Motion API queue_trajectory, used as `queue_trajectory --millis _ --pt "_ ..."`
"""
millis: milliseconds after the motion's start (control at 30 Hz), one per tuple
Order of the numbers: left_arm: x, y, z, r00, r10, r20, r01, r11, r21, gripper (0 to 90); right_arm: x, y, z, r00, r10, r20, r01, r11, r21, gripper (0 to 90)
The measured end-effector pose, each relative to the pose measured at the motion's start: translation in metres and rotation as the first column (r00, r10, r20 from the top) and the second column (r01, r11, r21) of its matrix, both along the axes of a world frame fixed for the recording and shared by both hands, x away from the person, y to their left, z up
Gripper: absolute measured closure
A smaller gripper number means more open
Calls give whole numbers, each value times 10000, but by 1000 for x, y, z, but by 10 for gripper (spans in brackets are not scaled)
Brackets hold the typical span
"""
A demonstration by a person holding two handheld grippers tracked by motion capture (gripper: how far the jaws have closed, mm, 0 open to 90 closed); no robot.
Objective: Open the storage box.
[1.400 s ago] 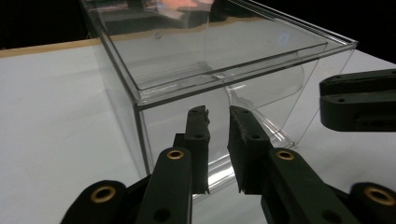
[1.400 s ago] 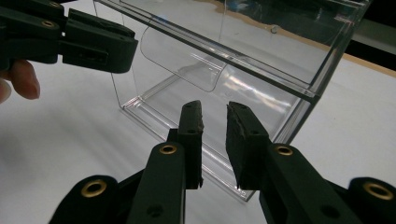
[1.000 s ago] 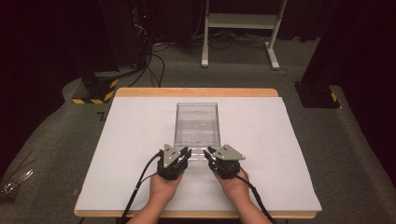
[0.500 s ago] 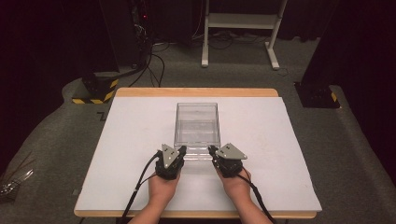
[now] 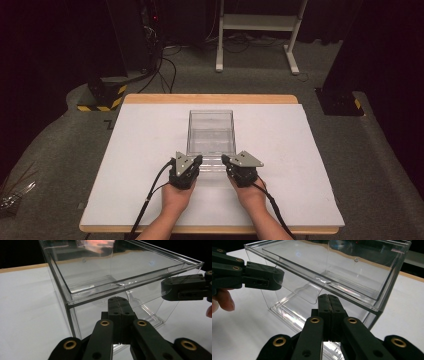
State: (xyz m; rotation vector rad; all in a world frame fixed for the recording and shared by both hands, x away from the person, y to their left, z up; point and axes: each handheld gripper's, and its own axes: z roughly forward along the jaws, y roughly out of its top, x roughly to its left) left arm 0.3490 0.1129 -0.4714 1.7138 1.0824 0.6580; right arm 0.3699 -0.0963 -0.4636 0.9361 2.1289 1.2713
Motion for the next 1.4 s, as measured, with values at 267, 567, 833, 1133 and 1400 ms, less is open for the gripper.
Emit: queue_trajectory --millis 267,567,833,1133,1400 --pt "-3 -7 -2 9996 203 199 -173 9898 -1415 900 0 -3 2 9994 330 118 -330 9995 8 900" --pt "-13 2 -1 9996 -230 163 233 9996 -180 900 -9 -4 1 9989 401 242 -399 9992 -93 900" --pt "-20 3 -1 9992 -326 229 331 9993 -192 900 -19 -5 1 9984 498 274 -497 9988 -34 900" --pt "-29 8 -1 9986 -517 102 520 9980 -367 900 -27 -4 1 9979 616 221 -616 9981 32 900" --pt "-37 10 -1 9977 -682 -1 681 9964 -495 900 -37 -4 1 9973 695 231 -696 9976 58 900"
